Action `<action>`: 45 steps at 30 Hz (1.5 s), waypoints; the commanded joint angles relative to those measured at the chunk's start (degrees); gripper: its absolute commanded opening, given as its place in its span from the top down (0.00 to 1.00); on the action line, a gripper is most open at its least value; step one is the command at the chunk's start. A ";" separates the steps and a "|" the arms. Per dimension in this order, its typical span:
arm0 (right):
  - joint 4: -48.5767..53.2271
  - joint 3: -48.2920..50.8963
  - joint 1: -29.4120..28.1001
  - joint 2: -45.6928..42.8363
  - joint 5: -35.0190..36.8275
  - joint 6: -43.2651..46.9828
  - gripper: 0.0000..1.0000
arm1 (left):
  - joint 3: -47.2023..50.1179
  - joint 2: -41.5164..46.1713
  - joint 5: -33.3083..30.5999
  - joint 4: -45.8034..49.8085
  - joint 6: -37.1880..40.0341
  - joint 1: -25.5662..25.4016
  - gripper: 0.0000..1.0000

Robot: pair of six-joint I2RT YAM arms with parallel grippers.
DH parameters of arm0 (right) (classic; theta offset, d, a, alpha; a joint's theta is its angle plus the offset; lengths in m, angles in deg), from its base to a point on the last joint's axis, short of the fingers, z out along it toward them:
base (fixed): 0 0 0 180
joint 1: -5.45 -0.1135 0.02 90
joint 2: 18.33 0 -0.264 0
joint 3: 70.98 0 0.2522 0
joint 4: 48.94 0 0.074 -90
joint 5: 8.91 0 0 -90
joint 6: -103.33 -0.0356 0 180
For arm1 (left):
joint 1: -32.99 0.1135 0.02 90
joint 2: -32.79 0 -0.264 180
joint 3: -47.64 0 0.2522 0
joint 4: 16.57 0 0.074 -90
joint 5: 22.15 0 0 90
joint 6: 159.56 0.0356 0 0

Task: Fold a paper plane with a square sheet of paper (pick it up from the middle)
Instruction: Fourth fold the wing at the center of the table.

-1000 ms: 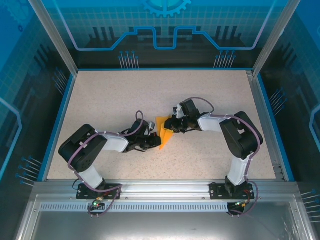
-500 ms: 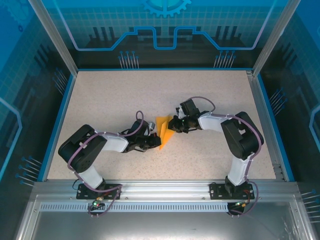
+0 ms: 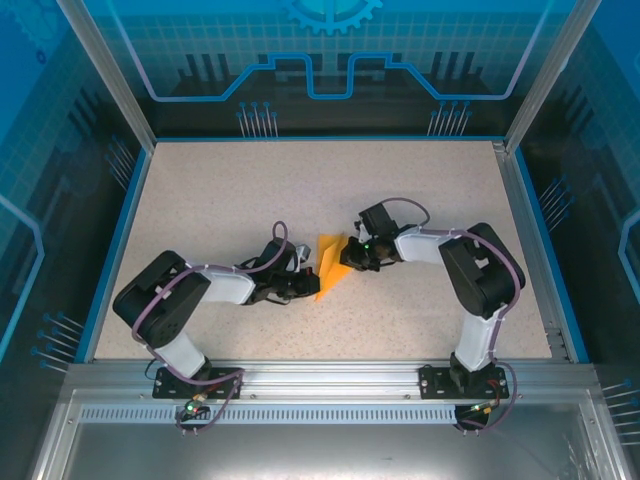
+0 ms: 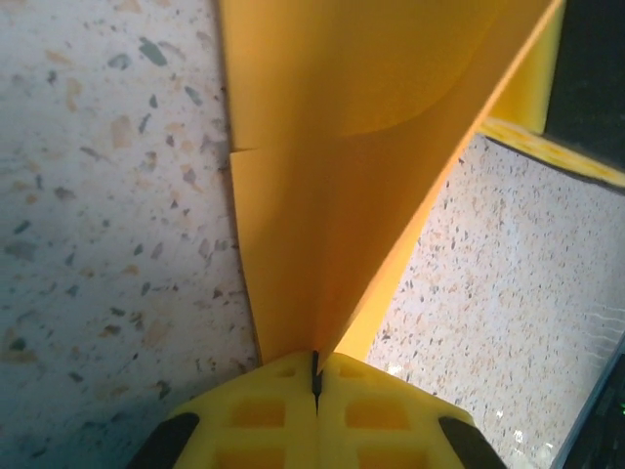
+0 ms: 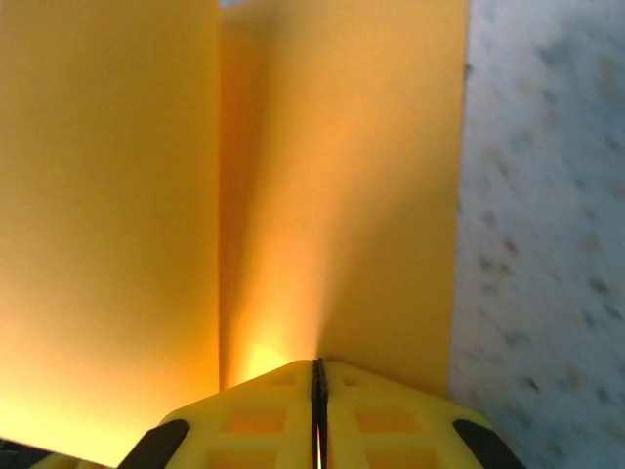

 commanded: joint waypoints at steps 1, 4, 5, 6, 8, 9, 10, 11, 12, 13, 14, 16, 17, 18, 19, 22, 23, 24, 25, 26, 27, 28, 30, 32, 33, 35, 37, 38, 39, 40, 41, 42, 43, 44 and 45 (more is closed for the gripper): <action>3.93 3.67 -1.73 -2.58 4.15 -2.82 0.89 | 0.18 1.33 1.71 5.25 4.00 0.76 1.00; 2.86 6.05 -2.06 -4.23 4.63 -3.80 0.88 | -0.44 1.10 3.43 6.35 5.67 0.79 1.00; 2.32 6.42 -2.01 -4.72 4.45 -3.61 0.88 | -0.73 0.78 4.05 6.56 6.06 0.75 1.00; 2.19 6.32 -1.87 -4.95 4.36 -3.27 0.87 | -0.88 0.50 4.37 6.63 6.17 0.77 1.00; 2.43 5.51 -1.42 -5.75 3.78 -1.63 0.87 | -1.45 -0.31 5.48 6.62 6.36 0.71 1.00; 3.01 4.79 -0.96 -6.52 3.49 -0.57 0.86 | -1.92 -0.82 6.21 6.77 6.60 0.75 1.00; 2.90 4.69 -0.62 -7.15 2.25 0.39 0.85 | -2.36 -1.27 6.71 7.05 6.69 0.77 1.00; 2.44 4.66 -0.32 -7.75 1.04 1.09 0.85 | -2.63 -1.55 7.10 7.01 6.68 0.75 1.00; 1.92 3.87 -0.24 -8.49 -0.08 1.72 0.84 | -2.84 -1.85 7.66 6.75 6.58 0.79 1.00; 1.29 2.94 -0.30 -9.13 -1.22 2.21 0.84 | -3.18 -2.13 8.06 6.86 6.61 0.75 1.00; 0.37 2.93 -0.42 -9.58 -2.43 2.42 0.84 | -3.65 -2.40 8.18 7.36 6.70 0.72 1.00; -2.68 3.95 -1.03 -10.55 -5.39 1.74 0.84 | -3.92 -2.62 8.43 7.33 6.72 0.78 1.00; -4.57 3.97 -1.39 -10.81 -7.09 1.17 0.85 | -4.02 -2.66 8.43 7.30 6.78 0.80 1.00; -6.47 3.98 -1.95 -10.77 -8.85 0.49 0.85 | -4.24 -2.75 8.44 7.27 6.83 0.80 1.00; -7.73 3.98 -2.49 -10.37 -9.81 -0.12 0.85 | -4.48 -2.87 8.76 7.17 6.95 0.72 1.00; -9.79 3.98 -3.39 -8.96 -9.77 -2.11 0.85 | -5.33 -3.32 9.10 7.85 7.53 0.74 0.99; -10.38 3.97 -3.20 -8.36 -9.52 -2.65 0.85 | -5.55 -3.53 9.19 8.03 7.87 0.73 0.99; -10.74 3.98 -3.05 -7.70 -9.09 -3.10 0.85 | -5.76 -3.72 9.30 8.17 8.13 0.74 0.99; -10.74 3.98 -2.94 -7.06 -8.61 -3.45 0.85 | -5.86 -3.92 9.61 8.39 8.26 0.74 0.99; -10.52 3.82 -2.85 -6.64 -8.34 -3.81 0.85 | -6.01 -4.02 9.86 8.42 8.33 0.74 0.99; -10.44 3.66 -2.75 -6.27 -7.79 -3.93 0.85 | -6.03 -4.09 9.97 8.48 8.37 0.76 0.99; -9.24 3.33 -2.76 -6.06 -6.82 -4.03 0.85 | -6.18 -4.16 10.06 8.65 8.45 0.78 0.99; -7.64 3.64 -2.71 -6.66 -4.69 -4.16 0.86 | -6.29 -3.79 9.35 9.27 8.50 0.78 0.98; -5.53 4.73 -2.67 -8.97 -1.72 -4.17 0.86 | -6.20 -3.42 8.81 9.11 8.20 0.73 0.99; -4.05 6.10 -2.67 -10.74 0.83 -3.78 0.85 | -6.17 -3.32 8.70 9.04 7.97 0.76 0.98; -1.18 7.79 -2.29 -14.37 4.29 -3.30 0.84 | -6.31 -3.39 8.49 8.80 7.43 0.71 0.98; -1.61 9.90 -1.72 -17.17 4.28 -3.16 0.83 | -6.39 -3.65 8.33 8.37 6.81 0.78 0.98; -2.17 10.86 -1.62 -17.93 3.62 -3.04 0.83 | -6.26 -3.76 8.43 7.94 6.43 0.79 0.98; -3.03 11.53 -1.69 -18.47 2.38 -2.72 0.83 | -6.14 -3.85 8.53 7.37 6.04 0.74 0.98; -4.51 12.03 -1.91 -18.70 0.44 -2.47 0.83 | -6.04 -4.00 8.65 6.95 5.61 0.72 0.98; -6.17 12.32 -2.36 -18.73 -1.54 -2.34 0.82 | -6.10 -4.07 8.87 6.82 5.47 0.72 0.98; -7.34 12.26 -2.99 -18.52 -3.14 -2.20 0.82 | -6.16 -4.28 9.08 6.83 5.39 0.77 0.98; -8.83 11.96 -3.76 -17.99 -5.10 -2.08 0.82 | -6.14 -4.39 9.21 6.81 5.34 0.72 0.98; -9.98 11.53 -4.52 -17.24 -6.52 -2.19 0.83 | -6.26 -4.51 9.21 6.82 5.33 0.75 0.98; -10.18 11.03 -5.12 -16.64 -6.64 -2.45 0.83 | -6.29 -4.54 9.23 6.91 5.26 0.77 0.98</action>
